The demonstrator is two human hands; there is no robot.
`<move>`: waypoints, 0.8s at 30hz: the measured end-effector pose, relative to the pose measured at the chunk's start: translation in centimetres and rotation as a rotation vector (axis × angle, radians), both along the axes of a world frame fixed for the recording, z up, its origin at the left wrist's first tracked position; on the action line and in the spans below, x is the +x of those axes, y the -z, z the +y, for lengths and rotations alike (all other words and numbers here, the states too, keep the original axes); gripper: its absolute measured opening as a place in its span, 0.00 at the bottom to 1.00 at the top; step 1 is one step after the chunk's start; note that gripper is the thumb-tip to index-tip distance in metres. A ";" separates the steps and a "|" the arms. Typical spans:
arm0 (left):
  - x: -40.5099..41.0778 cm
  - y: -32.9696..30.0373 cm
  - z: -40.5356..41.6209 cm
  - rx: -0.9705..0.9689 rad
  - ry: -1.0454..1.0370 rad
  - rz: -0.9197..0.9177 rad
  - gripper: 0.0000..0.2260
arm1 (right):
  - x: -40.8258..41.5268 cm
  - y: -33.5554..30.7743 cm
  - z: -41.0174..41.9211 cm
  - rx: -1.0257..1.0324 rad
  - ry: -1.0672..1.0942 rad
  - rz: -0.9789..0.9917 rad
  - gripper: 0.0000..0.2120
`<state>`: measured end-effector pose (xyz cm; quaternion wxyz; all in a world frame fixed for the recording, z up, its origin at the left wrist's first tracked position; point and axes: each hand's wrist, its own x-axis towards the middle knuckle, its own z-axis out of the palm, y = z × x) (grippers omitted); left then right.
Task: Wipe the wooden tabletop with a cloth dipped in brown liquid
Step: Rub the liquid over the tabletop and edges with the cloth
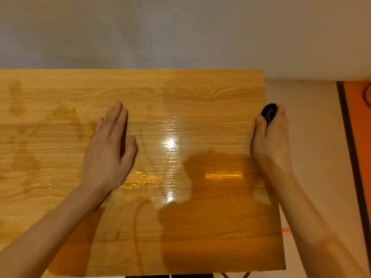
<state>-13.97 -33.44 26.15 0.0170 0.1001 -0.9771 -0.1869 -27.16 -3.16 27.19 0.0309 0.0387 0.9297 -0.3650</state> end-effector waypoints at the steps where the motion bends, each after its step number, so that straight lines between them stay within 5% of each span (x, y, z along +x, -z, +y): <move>1: -0.1 -0.1 0.0 0.001 -0.002 -0.004 0.27 | -2.1 0.4 -0.7 0.019 0.012 0.022 0.21; 10: -0.2 -0.3 0.2 0.033 0.000 -0.019 0.28 | -11.8 0.9 -4.3 0.101 -0.113 0.182 0.22; 18: -0.4 -0.4 0.0 0.047 -0.008 -0.042 0.29 | -12.8 1.3 -5.0 0.455 -0.274 0.301 0.18; 24: -0.2 -0.3 0.0 0.037 0.005 -0.028 0.29 | -9.6 -0.6 -13.8 0.301 -0.540 0.194 0.21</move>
